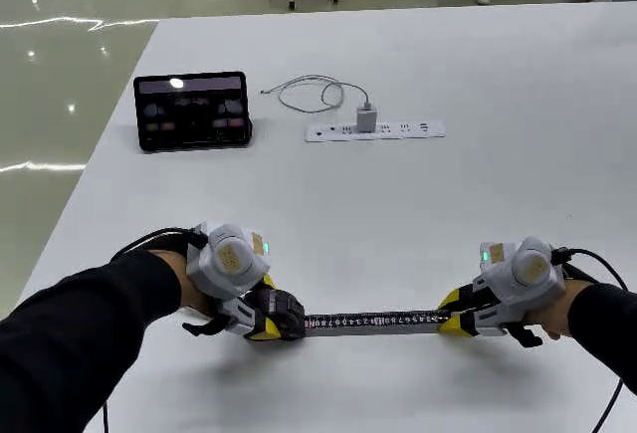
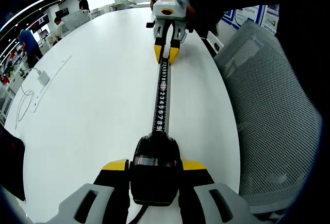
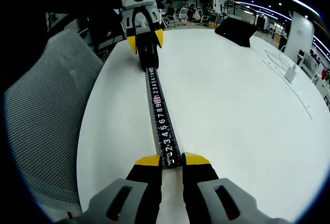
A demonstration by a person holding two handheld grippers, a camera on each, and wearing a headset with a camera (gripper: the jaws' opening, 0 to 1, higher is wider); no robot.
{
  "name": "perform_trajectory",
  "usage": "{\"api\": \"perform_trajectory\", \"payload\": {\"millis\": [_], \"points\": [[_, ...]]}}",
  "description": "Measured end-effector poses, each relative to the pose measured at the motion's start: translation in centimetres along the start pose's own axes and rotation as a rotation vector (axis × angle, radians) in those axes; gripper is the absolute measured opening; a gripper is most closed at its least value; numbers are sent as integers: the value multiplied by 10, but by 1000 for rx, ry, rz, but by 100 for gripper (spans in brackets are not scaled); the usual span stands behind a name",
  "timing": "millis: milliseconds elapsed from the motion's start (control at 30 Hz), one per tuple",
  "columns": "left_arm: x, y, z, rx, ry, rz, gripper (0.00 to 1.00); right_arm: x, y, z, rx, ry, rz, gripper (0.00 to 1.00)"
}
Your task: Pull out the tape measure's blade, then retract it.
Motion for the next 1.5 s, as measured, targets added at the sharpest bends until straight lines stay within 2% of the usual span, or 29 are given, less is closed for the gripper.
{"api": "perform_trajectory", "payload": {"millis": [700,1500], "points": [[1,0,0,-6,7,-3,32,-5,11,-10,5,-19,-13,10],[1,0,0,-9,7,-2,32,-8,14,-15,16,-26,-11,10]]}}
Point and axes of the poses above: the centre of the closed fingertips' face, and the gripper's own axes: y roughly backward along the fingers, x roughly to its left, z roughly out of its top, the point moved 3 cm from there along y, roughly backward along the fingers, and after that the axes turned 11 degrees about -z, right-handed, at the moved point
